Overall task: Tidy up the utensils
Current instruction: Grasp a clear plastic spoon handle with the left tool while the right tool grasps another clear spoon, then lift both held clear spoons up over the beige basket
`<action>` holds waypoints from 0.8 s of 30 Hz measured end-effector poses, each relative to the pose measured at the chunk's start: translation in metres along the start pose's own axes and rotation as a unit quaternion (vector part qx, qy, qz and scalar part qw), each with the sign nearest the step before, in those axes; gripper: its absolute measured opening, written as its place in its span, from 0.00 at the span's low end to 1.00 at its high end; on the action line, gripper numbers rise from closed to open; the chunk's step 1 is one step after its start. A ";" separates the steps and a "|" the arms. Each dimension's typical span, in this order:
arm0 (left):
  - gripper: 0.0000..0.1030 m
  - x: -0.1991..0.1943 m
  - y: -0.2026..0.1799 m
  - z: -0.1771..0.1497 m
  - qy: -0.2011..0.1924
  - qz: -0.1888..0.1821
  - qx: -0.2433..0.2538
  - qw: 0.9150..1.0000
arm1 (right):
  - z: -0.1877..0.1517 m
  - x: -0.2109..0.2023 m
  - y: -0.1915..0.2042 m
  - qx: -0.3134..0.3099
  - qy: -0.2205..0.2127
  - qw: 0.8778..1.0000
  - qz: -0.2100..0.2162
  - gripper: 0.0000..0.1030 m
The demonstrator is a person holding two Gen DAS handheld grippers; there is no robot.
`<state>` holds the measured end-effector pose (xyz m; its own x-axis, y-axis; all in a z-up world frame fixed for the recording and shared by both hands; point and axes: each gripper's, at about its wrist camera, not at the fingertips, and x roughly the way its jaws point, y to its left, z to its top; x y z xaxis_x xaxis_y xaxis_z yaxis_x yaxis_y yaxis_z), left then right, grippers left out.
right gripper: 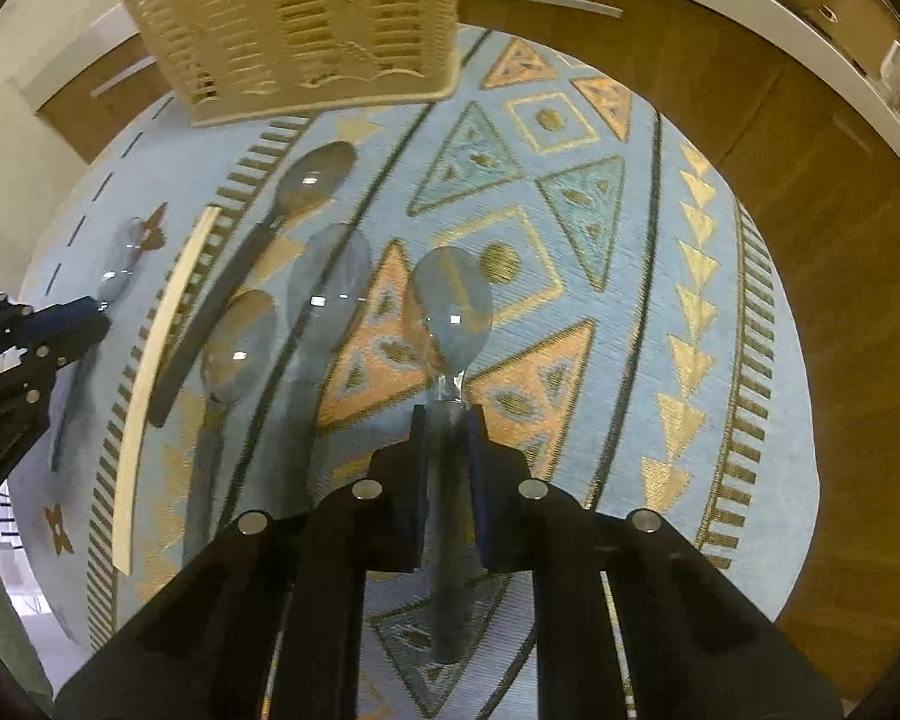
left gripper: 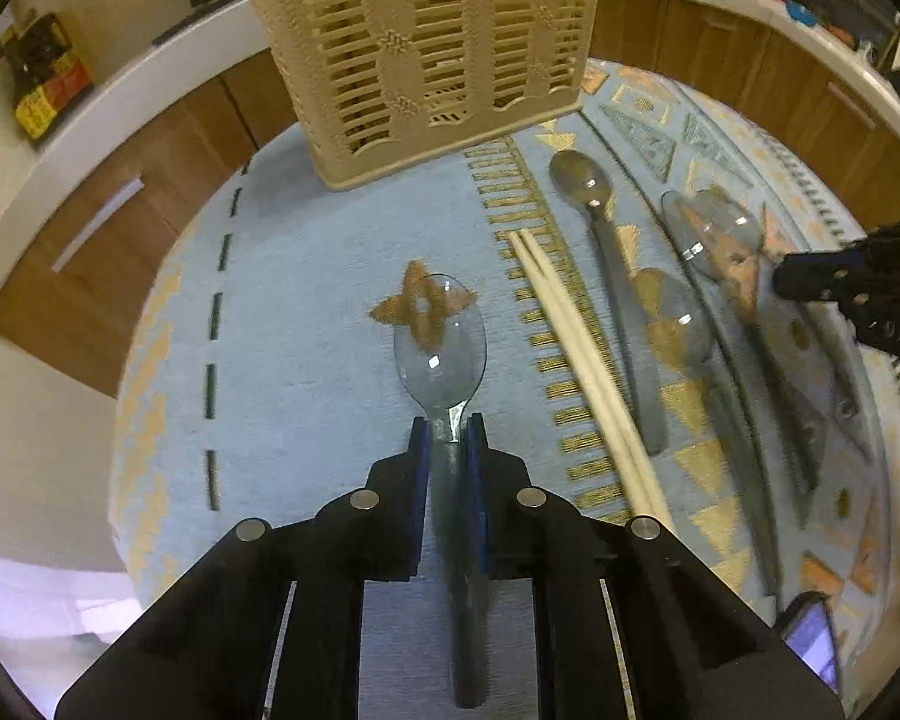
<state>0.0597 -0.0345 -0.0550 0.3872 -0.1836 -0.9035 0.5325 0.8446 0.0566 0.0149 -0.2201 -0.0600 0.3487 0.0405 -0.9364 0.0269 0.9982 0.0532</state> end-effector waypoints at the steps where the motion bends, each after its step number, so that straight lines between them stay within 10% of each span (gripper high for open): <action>1: 0.10 -0.004 0.003 0.000 -0.009 -0.022 -0.013 1.000 | 0.001 -0.005 0.000 0.000 -0.011 1.000 0.009 0.10; 11: 0.10 -0.124 0.038 0.042 -0.223 -0.100 -0.079 0.966 | 0.039 -0.111 0.009 -0.016 -0.160 0.983 0.084 0.10; 24: 0.10 -0.154 0.055 0.128 -0.381 -0.055 -0.121 0.915 | 0.125 -0.177 0.001 0.023 -0.351 0.930 0.106 0.10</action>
<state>0.1260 -0.0248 0.1416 0.8027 -0.4933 -0.3352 0.4531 0.8698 -0.1952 0.0707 -0.2314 0.1489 0.8756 0.1813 -0.4477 -0.0778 0.9677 0.2398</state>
